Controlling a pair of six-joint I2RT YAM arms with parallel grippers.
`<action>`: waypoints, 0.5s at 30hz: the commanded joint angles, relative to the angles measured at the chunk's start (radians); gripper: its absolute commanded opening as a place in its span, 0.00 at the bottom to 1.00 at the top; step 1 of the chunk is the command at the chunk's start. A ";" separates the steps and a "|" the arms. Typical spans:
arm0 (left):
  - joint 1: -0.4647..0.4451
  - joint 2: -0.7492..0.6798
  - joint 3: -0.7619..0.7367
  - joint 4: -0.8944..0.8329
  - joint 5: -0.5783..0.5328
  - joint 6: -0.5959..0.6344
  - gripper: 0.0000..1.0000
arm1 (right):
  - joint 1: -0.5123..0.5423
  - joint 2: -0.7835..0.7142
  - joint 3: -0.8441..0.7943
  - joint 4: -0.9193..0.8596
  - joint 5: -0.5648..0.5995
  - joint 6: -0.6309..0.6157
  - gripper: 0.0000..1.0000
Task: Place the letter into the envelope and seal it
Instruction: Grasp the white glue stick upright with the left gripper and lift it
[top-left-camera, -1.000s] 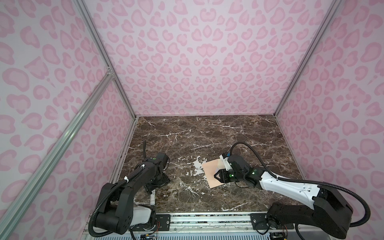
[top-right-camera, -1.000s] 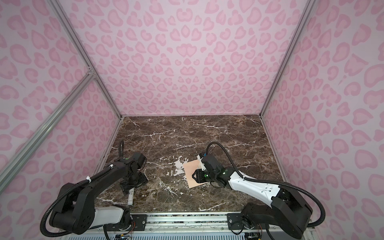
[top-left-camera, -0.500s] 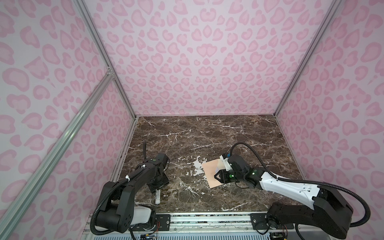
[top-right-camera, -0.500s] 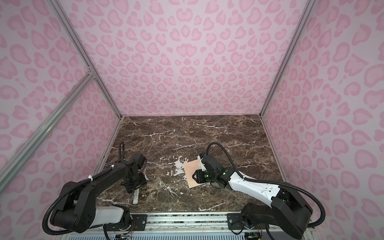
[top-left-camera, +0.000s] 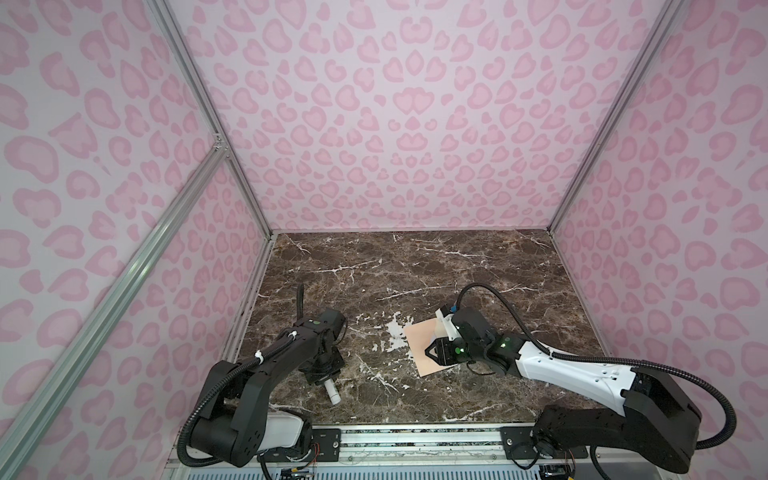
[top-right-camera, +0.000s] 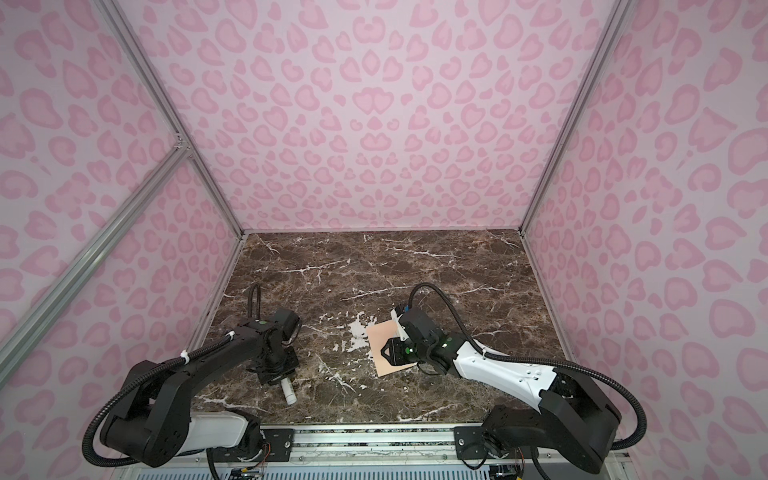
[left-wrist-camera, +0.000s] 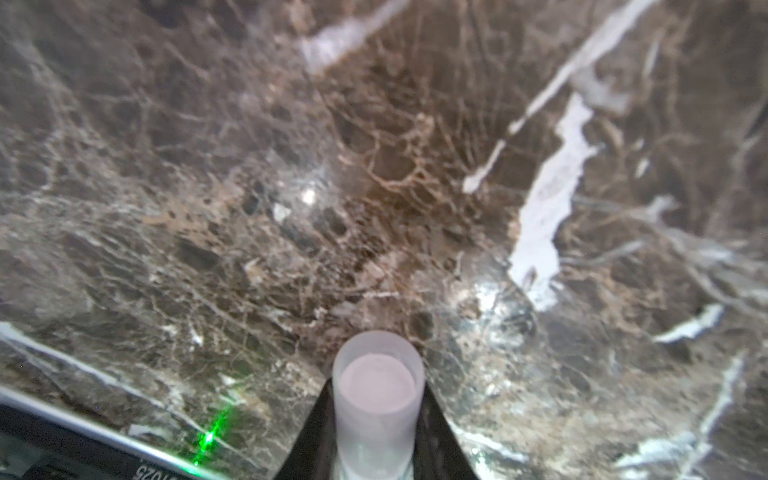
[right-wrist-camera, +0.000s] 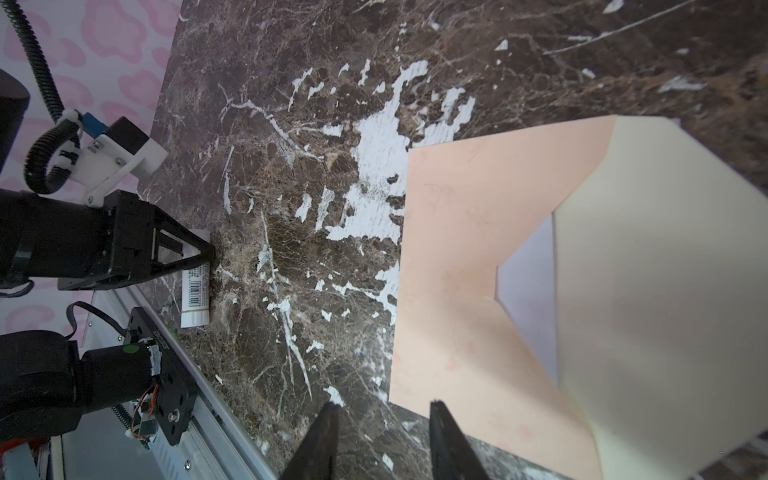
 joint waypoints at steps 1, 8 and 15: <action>-0.024 0.004 0.029 -0.009 0.051 -0.023 0.20 | 0.006 0.006 0.006 0.015 0.013 0.008 0.39; -0.070 0.186 0.279 0.005 0.027 0.019 0.19 | 0.013 0.001 0.018 -0.017 0.029 0.001 0.39; -0.136 0.415 0.470 -0.042 -0.007 0.068 0.16 | 0.013 -0.046 0.004 -0.066 0.060 0.007 0.39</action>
